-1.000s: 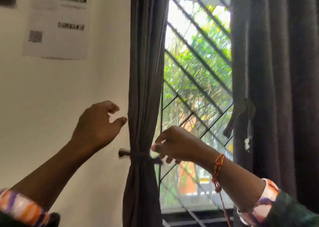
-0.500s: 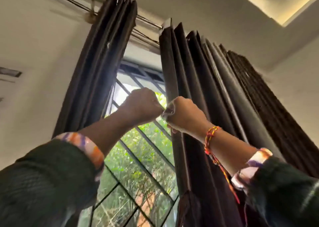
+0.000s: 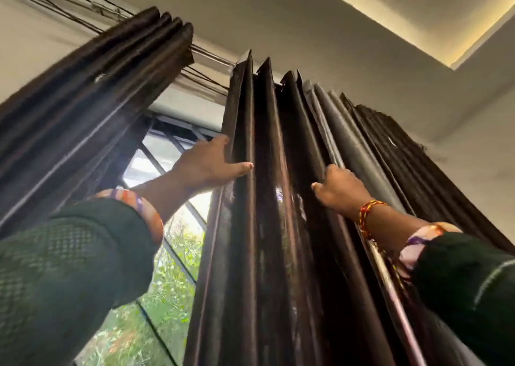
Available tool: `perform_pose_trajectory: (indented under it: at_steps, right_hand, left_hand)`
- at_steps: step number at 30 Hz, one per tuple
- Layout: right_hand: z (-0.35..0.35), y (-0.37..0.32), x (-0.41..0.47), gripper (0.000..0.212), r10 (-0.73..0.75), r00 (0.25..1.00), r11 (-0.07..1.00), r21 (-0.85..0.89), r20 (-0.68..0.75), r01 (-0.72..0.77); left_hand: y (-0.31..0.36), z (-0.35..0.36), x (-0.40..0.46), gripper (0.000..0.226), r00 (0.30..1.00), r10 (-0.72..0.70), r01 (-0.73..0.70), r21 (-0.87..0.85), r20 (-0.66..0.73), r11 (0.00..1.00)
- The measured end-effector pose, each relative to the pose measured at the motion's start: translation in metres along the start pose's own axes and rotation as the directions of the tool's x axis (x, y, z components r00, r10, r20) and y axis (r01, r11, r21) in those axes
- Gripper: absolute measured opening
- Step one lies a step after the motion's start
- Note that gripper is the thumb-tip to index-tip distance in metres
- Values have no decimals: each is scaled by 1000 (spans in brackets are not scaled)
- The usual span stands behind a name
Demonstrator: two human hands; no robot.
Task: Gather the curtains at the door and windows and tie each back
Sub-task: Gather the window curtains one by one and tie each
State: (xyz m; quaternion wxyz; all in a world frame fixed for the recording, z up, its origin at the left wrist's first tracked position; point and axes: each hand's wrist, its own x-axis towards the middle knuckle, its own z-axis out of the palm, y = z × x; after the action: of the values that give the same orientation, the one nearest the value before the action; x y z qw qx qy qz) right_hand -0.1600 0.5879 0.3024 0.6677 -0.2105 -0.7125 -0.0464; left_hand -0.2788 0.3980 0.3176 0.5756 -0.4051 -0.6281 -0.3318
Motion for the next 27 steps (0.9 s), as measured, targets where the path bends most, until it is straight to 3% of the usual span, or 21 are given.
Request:
perform_pose_trajectory:
  at_steps: [5,9,13,16,19,21,23,27]
  right_hand:
    - [19,39,20,52,-13,993,1000,17,119,11]
    - [35,55,22,33,-62,976,998,9,210,62]
    - [49,61,20,36,-38,987,997,-54,157,47]
    - [54,59,22,35,24,992,998,54,122,-31]
    - [57,49,25,40,12,1000,1000,-10,-19,-12]
    - [57,44,30,46,10,995,993,121,-103,2]
    - [52,40,34,48,98,988,907,420,-117,-40]
    - [52,41,45,48,263,965,760,614,7,-212]
  left_hand:
    - [21,33,14,103,995,-73,80,-109,72,991]
    - [35,54,16,86,977,-113,149,-199,182,969]
    - [45,72,15,94,984,-138,144,-44,114,989]
    - [45,79,13,96,987,-152,142,157,51,977]
    - [40,75,11,93,991,-132,128,209,4,970]
    - [37,70,11,89,994,-107,106,192,-7,976]
    - [35,65,11,82,997,-73,73,176,-7,982]
    - [40,54,8,63,999,-39,38,132,2,990]
